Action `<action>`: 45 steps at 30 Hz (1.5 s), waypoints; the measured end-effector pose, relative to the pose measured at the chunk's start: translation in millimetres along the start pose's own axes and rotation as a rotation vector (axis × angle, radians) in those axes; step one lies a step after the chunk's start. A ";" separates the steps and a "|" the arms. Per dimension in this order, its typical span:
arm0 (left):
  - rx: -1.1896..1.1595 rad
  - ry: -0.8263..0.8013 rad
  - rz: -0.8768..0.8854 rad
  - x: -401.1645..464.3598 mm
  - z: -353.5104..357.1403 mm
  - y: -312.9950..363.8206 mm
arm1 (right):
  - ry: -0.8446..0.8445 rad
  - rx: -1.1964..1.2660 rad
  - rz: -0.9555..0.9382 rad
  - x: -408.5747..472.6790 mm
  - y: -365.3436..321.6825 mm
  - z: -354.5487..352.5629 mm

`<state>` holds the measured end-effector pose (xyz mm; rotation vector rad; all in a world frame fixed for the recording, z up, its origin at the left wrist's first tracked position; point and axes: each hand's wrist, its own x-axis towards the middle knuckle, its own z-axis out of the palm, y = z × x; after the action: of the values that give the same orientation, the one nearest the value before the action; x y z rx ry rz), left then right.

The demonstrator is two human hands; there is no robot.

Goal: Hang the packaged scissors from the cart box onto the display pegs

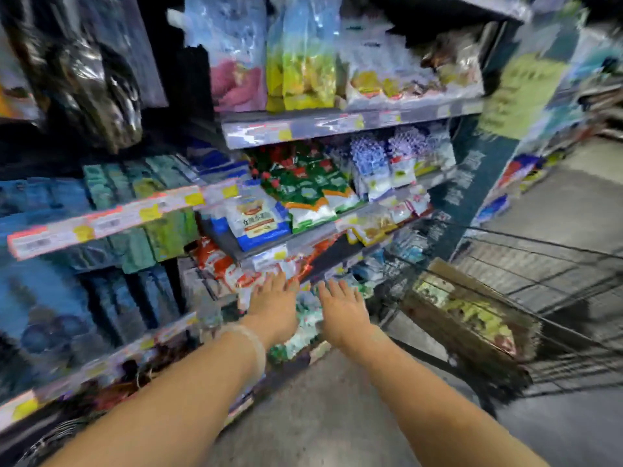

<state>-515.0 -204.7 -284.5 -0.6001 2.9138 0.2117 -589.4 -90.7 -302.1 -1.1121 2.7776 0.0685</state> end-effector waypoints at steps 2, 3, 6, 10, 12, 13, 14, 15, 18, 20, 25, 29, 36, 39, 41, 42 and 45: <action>0.024 0.013 0.057 18.0 0.4 48.5 | 0.008 -0.018 0.047 -7.8 51.1 -6.5; 0.035 0.007 0.089 25.5 0.2 72.2 | 0.025 -0.009 0.079 -12.5 75.3 -8.8; 0.071 -0.021 0.189 44.3 -0.9 139.5 | 0.035 0.057 0.190 -27.8 142.0 -12.3; 0.117 -0.019 0.311 71.8 -0.1 214.5 | 0.080 0.118 0.301 -44.3 217.2 -7.2; 0.114 -0.064 0.349 86.0 2.4 245.4 | 0.087 0.144 0.358 -48.9 248.1 -1.2; 0.114 -0.078 0.370 94.3 4.0 259.6 | 0.084 0.154 0.390 -49.6 263.5 2.6; 0.116 -0.094 0.393 103.8 6.5 273.2 | 0.071 0.168 0.421 -49.4 278.8 5.6; 0.115 -0.112 0.414 113.9 9.2 285.9 | 0.052 0.183 0.449 -48.1 294.0 8.4; 0.120 -0.150 0.466 154.6 20.4 320.9 | 0.022 0.200 0.514 -33.7 342.7 18.0; 0.128 -0.155 0.504 189.1 25.4 343.9 | 0.037 0.191 0.555 -13.5 377.1 22.5; 0.122 -0.164 0.567 299.7 35.5 401.6 | 0.016 0.211 0.651 55.5 467.3 31.3; 0.108 -0.287 0.576 390.4 49.3 440.0 | -0.093 0.297 0.747 111.6 537.3 47.7; 0.123 -0.589 0.508 486.8 108.5 471.8 | -0.376 0.584 0.912 165.2 601.3 117.9; 0.131 -0.682 0.497 508.0 136.7 483.6 | -0.445 0.664 0.961 179.0 610.4 155.3; 0.114 -0.735 0.475 519.1 155.6 489.7 | -0.478 0.720 0.982 194.5 616.0 181.5; 0.106 -0.754 0.465 524.7 165.4 492.2 | -0.498 0.753 0.982 202.5 617.9 192.2; 0.061 -0.799 0.416 540.3 193.1 496.1 | -0.455 0.809 1.060 222.4 622.9 219.8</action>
<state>-1179.9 74.3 -519.6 0.1119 2.2066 0.3190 -1151.1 230.0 -561.6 0.5144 2.2476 -0.5447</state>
